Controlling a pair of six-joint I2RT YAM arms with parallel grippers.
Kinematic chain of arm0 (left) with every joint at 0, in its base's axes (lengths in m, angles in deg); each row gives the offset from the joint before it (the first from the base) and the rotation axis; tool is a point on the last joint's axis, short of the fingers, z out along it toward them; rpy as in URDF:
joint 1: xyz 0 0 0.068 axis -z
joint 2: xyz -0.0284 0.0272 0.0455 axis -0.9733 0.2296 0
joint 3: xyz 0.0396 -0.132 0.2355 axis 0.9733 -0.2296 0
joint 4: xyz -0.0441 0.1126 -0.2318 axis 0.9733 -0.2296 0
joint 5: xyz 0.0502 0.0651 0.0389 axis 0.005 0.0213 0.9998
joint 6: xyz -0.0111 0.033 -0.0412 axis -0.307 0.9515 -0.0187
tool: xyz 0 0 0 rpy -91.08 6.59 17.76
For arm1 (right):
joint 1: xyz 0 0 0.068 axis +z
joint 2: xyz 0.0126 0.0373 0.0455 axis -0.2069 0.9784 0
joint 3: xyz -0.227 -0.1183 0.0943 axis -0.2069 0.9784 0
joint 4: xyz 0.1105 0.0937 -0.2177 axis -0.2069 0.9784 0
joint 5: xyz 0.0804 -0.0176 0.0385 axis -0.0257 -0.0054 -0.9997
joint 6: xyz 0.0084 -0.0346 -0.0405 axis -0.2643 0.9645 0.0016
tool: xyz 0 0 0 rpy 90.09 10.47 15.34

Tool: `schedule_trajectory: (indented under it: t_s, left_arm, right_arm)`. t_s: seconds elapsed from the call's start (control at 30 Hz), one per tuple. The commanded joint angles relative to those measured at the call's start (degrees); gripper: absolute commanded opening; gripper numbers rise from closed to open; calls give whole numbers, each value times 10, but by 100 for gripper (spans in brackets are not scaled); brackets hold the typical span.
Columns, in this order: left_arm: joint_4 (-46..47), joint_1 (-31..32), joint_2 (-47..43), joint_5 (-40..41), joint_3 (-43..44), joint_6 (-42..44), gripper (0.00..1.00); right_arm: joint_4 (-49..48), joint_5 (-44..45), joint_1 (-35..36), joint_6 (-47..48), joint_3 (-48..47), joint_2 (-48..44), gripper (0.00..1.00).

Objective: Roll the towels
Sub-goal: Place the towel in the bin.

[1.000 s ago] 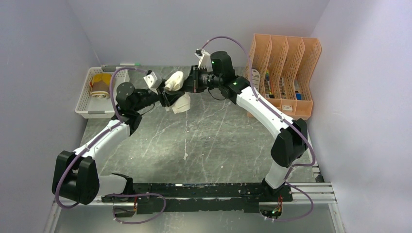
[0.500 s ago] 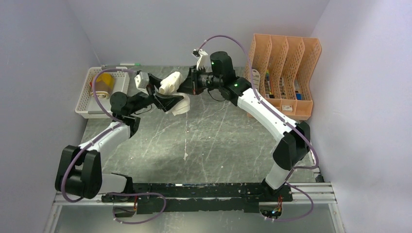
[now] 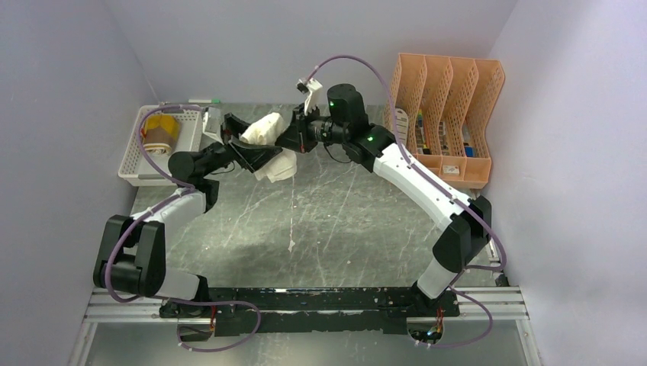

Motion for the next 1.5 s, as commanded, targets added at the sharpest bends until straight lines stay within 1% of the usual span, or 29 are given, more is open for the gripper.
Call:
schedule_trajectory:
  t_s: [0.0, 0.07, 0.13, 0.2, 0.37, 0.43, 0.5, 0.53, 0.57, 0.6, 0.7, 0.77, 0.8, 0.83, 0.87, 0.93, 0.97, 1.0, 1.03, 1.07, 1.1, 1.13, 1.17, 1.2, 1.27, 1.3, 1.4, 1.47]
  left_arm:
    - [84, 1, 3, -72, -1, -74, 76]
    - [101, -9, 6, -65, -4, -95, 75]
    - [148, -20, 17, -58, -5, -134, 74]
    - [197, -27, 35, -56, 1, -174, 71]
    - [232, -30, 56, -54, 13, -208, 62]
    - [234, -30, 58, -54, 17, -210, 55]
    - [237, -30, 60, -59, 22, -217, 42]
    - [240, -30, 63, -64, 26, -221, 30]
    - [241, -31, 65, -68, 30, -227, 13]
    - [242, -32, 69, -73, 34, -235, 8]
    - [252, -49, 71, -93, 44, -250, 7]
    - [250, -77, 66, -103, 53, -255, 7]
    - [236, -96, 64, -112, 62, -253, 7]
    - [204, -113, 60, -124, 75, -245, 7]
    - [174, -132, 50, -135, 87, -231, 7]
    - [85, -171, 27, -152, 109, -174, 7]
    - [7, -186, 10, -159, 120, -121, 7]
    - [-98, -198, -10, -161, 134, -51, 7]
    - [-231, -209, -32, -152, 150, 48, 7]
    - [-398, -216, -52, -130, 180, 162, 7]
    - [-573, -218, -67, -75, 221, 306, 7]
    - [-712, -217, -72, -12, 260, 410, 7]
    - [-787, -220, -69, 34, 294, 466, 7]
    - [-854, -230, -59, 78, 329, 508, 7]
    - [-922, -260, -25, 123, 385, 528, 7]
    - [-946, -275, -4, 139, 415, 530, 7]
    - [-991, -294, 58, 236, 463, 552, 7]
    - [-1017, -301, 110, 258, 502, 566, 7]
  right_arm:
    - [-73, 14, 8, 27, 12, -9, 0]
    - [-75, 10, 8, 30, 19, -10, 0]
    - [-75, 7, 11, 34, 23, -11, 0]
    - [-71, 5, 13, 39, 24, -11, 0]
    - [-63, 5, 20, 52, 25, -9, 0]
    - [-60, 5, 23, 57, 25, -8, 0]
    - [-58, 5, 24, 60, 27, -7, 0]
    - [-58, 5, 25, 59, 28, -8, 0]
    - [-58, 5, 25, 61, 29, -8, 0]
    - [-58, 6, 25, 62, 30, -8, 0]
    - [-48, 8, 26, 70, 27, -8, 0]
    - [-30, 6, 25, 81, 18, -5, 0]
    - [-19, 7, 24, 88, 15, -4, 11]
    - [-9, 14, 23, 94, 14, -6, 28]
    - [-4, 22, 21, 96, 22, -12, 52]
    - [-10, 45, 8, 93, 53, -32, 77]
    - [-17, 56, -2, 89, 73, -44, 96]
    - [-27, 64, -17, 81, 94, -60, 99]
    - [-36, 70, -38, 72, 112, -75, 100]
    - [-44, 73, -63, 57, 131, -88, 100]
    - [-55, 77, -88, 40, 152, -104, 100]
    - [-69, 85, -111, 27, 175, -122, 100]
    - [-81, 104, -129, 20, 197, -140, 100]
    - [-86, 130, -139, 17, 213, -157, 100]
    - [-92, 169, -142, 12, 241, -183, 100]
    - [-97, 171, -142, 1, 256, -194, 100]
    - [-110, 162, -140, -22, 295, -221, 100]
    - [-105, 155, -138, -30, 313, -235, 100]
